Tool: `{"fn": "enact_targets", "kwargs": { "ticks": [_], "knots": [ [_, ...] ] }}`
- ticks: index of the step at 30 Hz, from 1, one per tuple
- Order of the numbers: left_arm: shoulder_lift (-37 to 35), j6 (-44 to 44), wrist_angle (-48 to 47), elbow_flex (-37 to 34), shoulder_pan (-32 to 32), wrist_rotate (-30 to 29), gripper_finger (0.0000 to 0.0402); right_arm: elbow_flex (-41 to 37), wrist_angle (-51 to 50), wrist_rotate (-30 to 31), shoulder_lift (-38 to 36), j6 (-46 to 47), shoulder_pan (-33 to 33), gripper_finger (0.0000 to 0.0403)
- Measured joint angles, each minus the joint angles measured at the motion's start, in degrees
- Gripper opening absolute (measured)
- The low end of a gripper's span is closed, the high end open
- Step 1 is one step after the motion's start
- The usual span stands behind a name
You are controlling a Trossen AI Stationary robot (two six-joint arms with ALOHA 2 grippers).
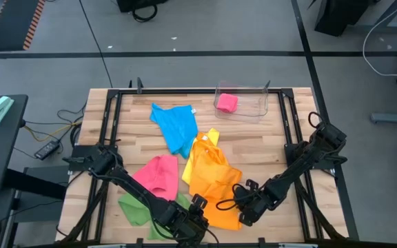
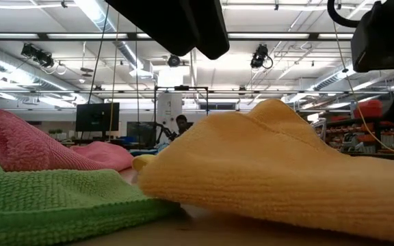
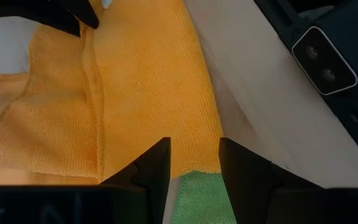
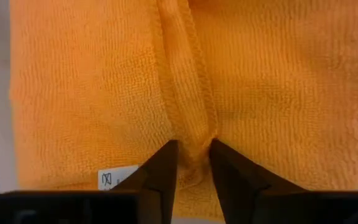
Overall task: Fold microfiber towels
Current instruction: Fold the right orange microfiber cloth
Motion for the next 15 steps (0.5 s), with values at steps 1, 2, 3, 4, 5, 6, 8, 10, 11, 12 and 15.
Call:
{"fn": "enact_targets", "kwargs": {
  "ticks": [1,2,3,4,5,6,8,10,11,12,15],
  "knots": [
    [0.0,0.0,0.0,0.0,0.0,0.0,0.0146,0.0,0.0,0.1,0.0,0.0,0.0,0.0095],
    [0.0,0.0,0.0,0.0,0.0,0.0,0.0147,0.0,0.0,0.1,0.0,-0.2,0.0,0.0088],
    [0.0,0.0,0.0,0.0,0.0,0.0,0.0148,0.0,0.0,0.0,0.0,-0.5,0.0,0.0079],
    [0.0,0.0,0.0,0.0,0.0,0.0,0.0148,0.0,0.0,0.0,0.0,-0.9,0.0,0.0067],
    [0.0,0.0,-0.1,0.0,0.0,0.0,0.0148,0.0,0.0,-0.1,0.0,-1.0,0.0,0.0054],
    [0.0,0.0,-0.1,0.0,0.0,0.0,0.0146,0.0,-0.1,-0.1,0.0,-1.1,0.0,0.0043],
    [0.0,0.0,-0.1,0.0,0.0,0.0,0.0142,0.5,-0.8,-0.1,0.0,-1.9,0.0,0.0023],
    [0.0,0.0,-0.1,0.0,0.0,0.0,0.0138,1.5,-1.0,0.0,0.0,-3.1,0.1,0.0011],
    [0.0,0.0,-0.1,0.0,0.0,0.0,0.0137,2.0,-0.9,0.0,-0.1,-3.6,0.2,0.0008],
    [0.0,0.0,-0.1,0.0,0.0,0.0,0.0135,2.5,-0.9,0.0,-0.1,-4.0,0.3,0.0008],
    [0.0,0.0,-0.2,0.0,0.0,0.0,0.0133,3.9,-2.7,-0.2,-0.1,-4.2,0.5,0.0007]
  ]
}}
